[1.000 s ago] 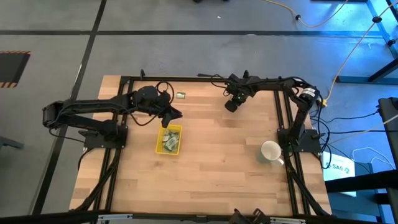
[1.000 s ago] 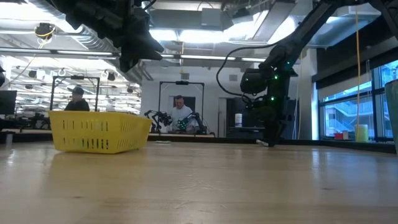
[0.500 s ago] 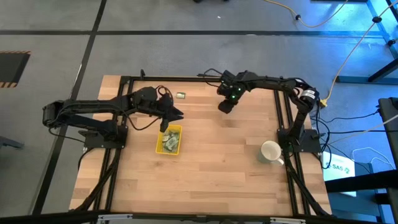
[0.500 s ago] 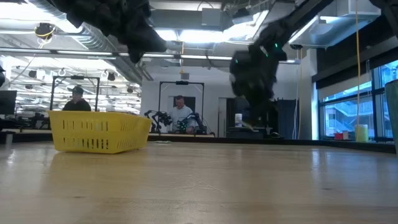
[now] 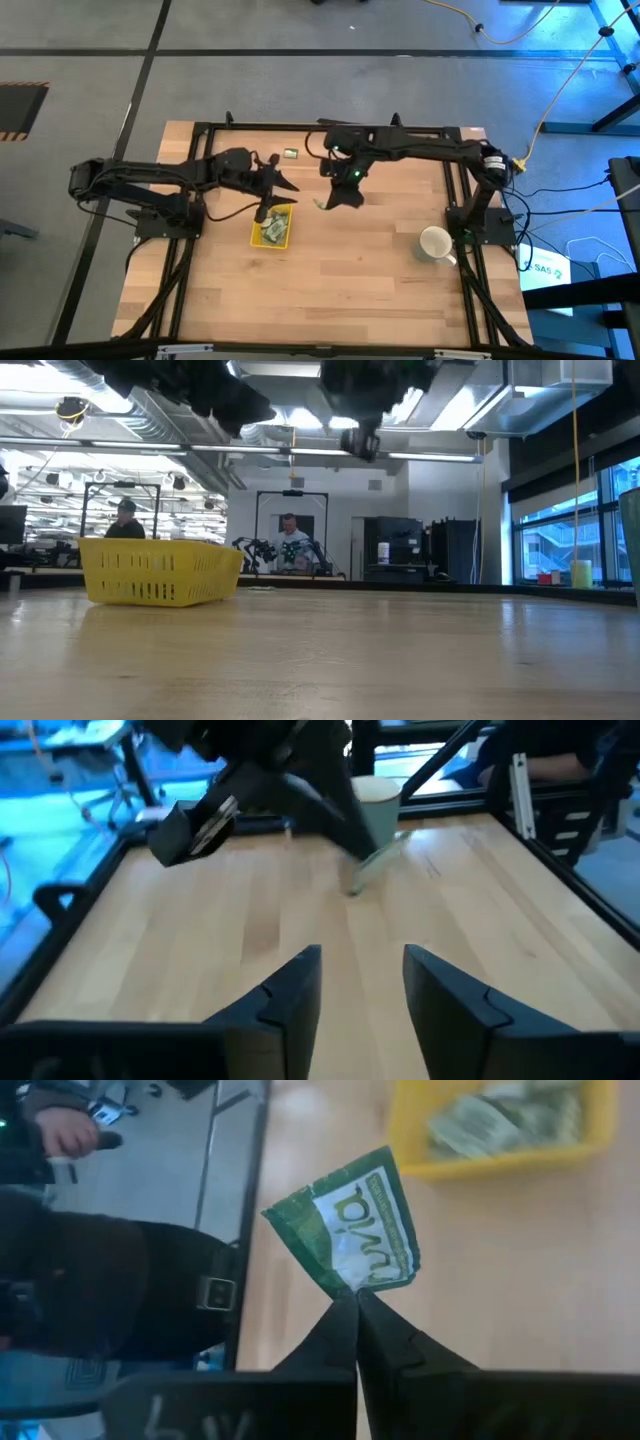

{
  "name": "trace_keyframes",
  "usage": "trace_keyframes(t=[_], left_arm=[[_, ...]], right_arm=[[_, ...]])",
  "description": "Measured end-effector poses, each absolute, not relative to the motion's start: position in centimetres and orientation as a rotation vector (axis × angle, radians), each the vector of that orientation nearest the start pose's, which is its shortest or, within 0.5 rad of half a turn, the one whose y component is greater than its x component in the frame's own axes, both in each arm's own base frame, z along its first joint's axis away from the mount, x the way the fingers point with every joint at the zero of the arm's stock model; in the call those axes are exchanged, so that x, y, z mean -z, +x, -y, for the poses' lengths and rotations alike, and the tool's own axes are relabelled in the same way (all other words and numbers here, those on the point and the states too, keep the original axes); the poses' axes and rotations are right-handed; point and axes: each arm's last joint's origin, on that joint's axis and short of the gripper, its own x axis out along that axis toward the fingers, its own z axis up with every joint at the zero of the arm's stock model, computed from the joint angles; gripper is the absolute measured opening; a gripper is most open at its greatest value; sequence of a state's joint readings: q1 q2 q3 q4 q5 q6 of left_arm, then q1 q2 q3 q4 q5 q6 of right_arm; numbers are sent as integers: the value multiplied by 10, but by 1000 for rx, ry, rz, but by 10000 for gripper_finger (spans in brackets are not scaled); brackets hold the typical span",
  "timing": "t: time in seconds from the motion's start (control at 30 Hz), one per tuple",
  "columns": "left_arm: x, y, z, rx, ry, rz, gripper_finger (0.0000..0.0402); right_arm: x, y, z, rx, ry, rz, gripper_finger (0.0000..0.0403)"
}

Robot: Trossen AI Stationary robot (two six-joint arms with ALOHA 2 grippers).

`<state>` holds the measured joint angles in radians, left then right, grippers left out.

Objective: Pick and place Stevia / Truvia into bins
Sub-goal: Put the green packet into the yellow bin

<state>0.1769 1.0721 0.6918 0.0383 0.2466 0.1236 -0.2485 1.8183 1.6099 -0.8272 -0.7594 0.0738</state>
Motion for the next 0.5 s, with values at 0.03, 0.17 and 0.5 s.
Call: trace_keyframes(t=[0.03,0.17,0.5], left_arm=[[-269,232,-33,98,66,-320,140],[-272,234,-24,158,204,-279,155],[-282,238,-7,185,346,-158,149]], right_arm=[[-297,378,68,-449,558,-925,0],[-315,385,47,-492,535,-885,0],[-321,391,21,-509,592,-890,0]])
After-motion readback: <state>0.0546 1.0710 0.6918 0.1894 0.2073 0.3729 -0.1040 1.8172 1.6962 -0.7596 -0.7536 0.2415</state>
